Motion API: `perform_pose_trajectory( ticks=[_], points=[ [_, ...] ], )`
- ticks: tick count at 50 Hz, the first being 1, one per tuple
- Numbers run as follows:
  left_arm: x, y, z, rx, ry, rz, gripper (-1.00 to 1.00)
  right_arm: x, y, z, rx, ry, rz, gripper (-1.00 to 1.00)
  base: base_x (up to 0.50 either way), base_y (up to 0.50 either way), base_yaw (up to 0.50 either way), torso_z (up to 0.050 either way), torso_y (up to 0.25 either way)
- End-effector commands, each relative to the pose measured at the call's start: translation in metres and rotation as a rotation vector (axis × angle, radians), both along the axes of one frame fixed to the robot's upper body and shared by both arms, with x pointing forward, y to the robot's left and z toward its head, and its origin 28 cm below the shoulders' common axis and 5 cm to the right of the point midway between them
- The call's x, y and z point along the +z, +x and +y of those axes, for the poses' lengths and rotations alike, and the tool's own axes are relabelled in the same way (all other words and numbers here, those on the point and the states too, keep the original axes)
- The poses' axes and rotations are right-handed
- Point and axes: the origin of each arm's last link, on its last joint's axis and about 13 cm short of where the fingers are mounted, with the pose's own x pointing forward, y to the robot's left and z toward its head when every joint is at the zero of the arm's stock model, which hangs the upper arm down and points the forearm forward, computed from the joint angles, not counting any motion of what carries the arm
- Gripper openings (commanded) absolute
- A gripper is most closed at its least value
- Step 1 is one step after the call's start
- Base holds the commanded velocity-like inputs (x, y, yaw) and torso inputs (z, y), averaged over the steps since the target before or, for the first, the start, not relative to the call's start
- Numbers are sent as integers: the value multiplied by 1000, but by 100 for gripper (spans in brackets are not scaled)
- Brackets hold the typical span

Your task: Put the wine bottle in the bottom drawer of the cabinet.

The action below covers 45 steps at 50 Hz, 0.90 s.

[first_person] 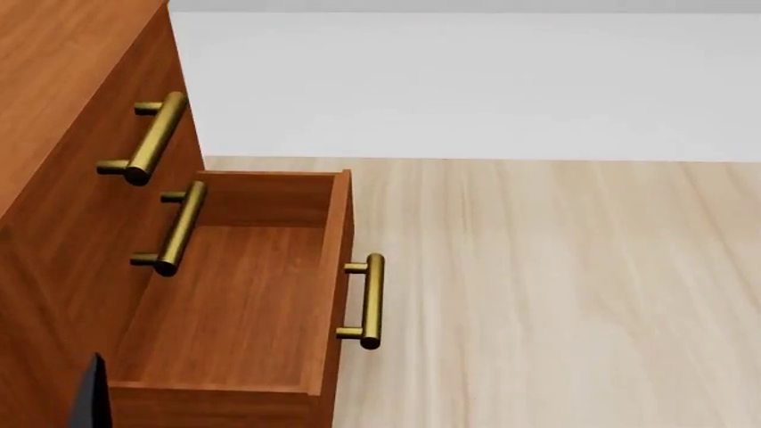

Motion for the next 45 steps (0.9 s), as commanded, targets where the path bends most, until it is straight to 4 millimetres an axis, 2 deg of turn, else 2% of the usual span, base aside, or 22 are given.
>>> perform_pose_trajectory(
  ticks=[1,19,45],
  points=[
    [-2,2,-1,-3,3,9,100,-8,8,-8,-7,13,47,100,0,0,0,0,0],
    [-3,2,-2,-9,6,13,100,-12,13,-13,17,62,117,100,0,0,0,0,0],
    [-3,2,-3,-9,8,16,100,-40,12,-17,13,104,194,100,0,0,0,0,0]
  ],
)
